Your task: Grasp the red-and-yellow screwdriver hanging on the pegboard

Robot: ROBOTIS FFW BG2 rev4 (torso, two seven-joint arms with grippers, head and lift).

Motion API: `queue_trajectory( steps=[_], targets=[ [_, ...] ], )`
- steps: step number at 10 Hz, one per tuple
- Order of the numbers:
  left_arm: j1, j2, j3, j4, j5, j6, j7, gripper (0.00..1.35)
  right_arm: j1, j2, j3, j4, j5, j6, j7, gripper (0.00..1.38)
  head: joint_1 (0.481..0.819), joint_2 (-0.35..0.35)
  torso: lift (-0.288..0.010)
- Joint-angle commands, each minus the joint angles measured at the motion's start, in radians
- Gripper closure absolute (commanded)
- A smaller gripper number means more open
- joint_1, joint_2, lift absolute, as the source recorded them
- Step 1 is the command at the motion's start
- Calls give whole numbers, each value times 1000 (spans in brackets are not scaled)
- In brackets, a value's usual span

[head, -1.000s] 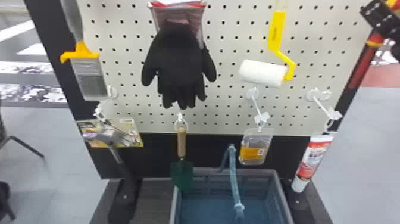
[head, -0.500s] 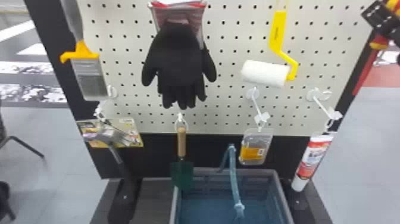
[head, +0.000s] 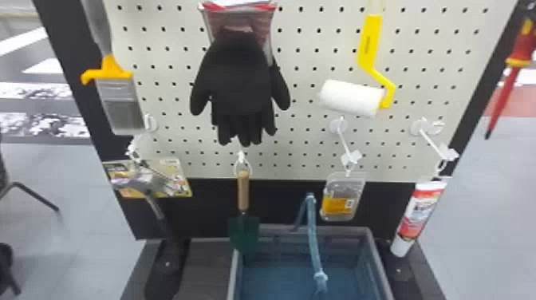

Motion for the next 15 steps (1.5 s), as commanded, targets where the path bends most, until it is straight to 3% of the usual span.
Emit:
queue_trajectory(
  steps=[1, 15],
  targets=[
    [2, 2, 0, 0, 1, 0, 0, 398, 14, 1, -6, -15, -2, 11, -14, 1104, 549, 0, -100],
    [2, 2, -2, 0, 2, 0, 0, 398, 34, 12, -7, -15, -13, 4, -40, 1165, 549, 0, -100]
  ],
)
